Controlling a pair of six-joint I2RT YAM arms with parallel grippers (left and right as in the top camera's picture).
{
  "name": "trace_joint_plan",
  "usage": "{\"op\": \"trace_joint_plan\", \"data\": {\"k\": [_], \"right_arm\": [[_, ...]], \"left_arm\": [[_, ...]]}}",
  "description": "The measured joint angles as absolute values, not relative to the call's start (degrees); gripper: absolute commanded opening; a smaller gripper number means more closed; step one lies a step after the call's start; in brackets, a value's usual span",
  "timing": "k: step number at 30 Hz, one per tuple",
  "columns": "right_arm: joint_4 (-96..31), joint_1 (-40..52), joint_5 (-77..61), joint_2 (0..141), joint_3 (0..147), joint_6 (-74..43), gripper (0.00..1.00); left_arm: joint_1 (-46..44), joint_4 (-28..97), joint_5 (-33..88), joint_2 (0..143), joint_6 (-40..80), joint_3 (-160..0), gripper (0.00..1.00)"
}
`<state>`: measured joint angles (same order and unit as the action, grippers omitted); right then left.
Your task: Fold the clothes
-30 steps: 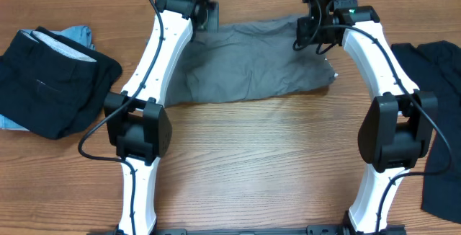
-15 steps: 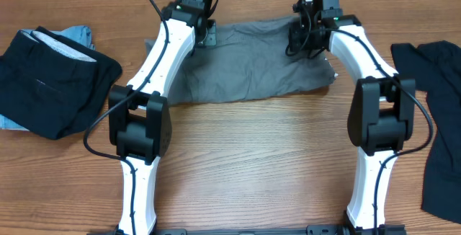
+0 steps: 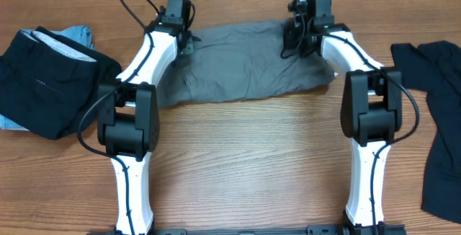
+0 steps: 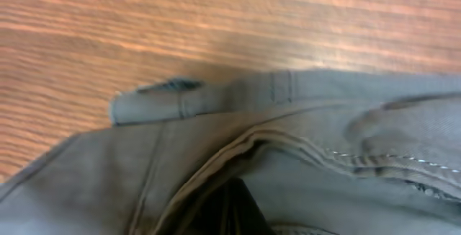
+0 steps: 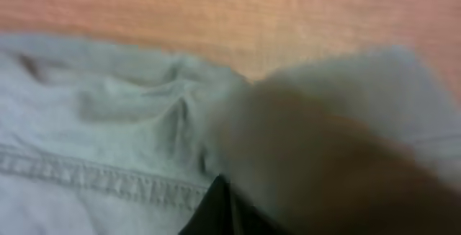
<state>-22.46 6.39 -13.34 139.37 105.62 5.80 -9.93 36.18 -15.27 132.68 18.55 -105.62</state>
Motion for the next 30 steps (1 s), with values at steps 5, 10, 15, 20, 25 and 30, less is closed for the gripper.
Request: {"op": "trace_joint_plan", "data": {"k": [5, 10, 15, 20, 25, 30], "right_arm": [[-22.7, 6.4, -13.4, 140.0, 106.3, 5.8, 0.05], [-23.3, 6.6, -14.0, 139.7, 106.5, 6.0, 0.29], [-27.3, 6.8, -13.3, 135.5, 106.0, 4.2, 0.33], [-34.7, 6.8, -13.3, 125.1, 106.0, 2.2, 0.40], [-42.1, 6.8, -13.7, 123.1, 106.1, 1.6, 0.48], [-44.3, 6.8, -13.7, 123.3, 106.0, 1.5, 0.50]], "left_arm": [[-9.2, 31.7, -14.3, 132.7, 16.2, -105.6, 0.08], [-9.2, 44.0, -13.5, 132.9, 13.0, -117.2, 0.18], [-9.7, 54.7, -11.9, 131.8, 13.7, -129.9, 0.24], [-10.1, 56.6, -11.1, 131.5, 16.9, -127.6, 0.24], [-10.1, 49.5, -10.7, 131.5, 18.1, -117.5, 0.25], [-9.8, 37.3, -10.4, 131.5, 18.4, -104.8, 0.27]]}}
